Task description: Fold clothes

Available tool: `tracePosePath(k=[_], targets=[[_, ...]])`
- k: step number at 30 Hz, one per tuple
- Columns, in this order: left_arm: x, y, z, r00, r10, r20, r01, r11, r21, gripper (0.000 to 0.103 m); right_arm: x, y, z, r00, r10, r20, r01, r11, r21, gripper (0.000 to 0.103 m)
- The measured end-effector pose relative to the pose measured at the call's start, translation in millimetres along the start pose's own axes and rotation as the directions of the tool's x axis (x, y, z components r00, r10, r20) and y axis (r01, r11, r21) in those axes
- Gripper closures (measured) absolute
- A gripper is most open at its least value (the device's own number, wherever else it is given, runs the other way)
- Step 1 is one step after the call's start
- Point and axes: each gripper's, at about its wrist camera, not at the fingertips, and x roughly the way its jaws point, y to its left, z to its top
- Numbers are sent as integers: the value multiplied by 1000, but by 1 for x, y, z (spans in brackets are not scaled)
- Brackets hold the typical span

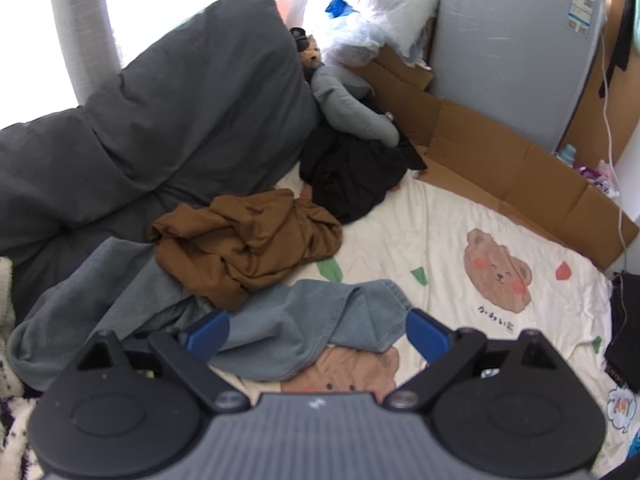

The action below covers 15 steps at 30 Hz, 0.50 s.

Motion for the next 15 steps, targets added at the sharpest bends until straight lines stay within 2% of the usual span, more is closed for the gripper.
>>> tracePosePath(k=[15], targets=[[22, 17, 3, 996, 87, 2, -87, 996, 18, 7, 45, 20, 5, 998, 48, -35, -50, 997, -50, 3]])
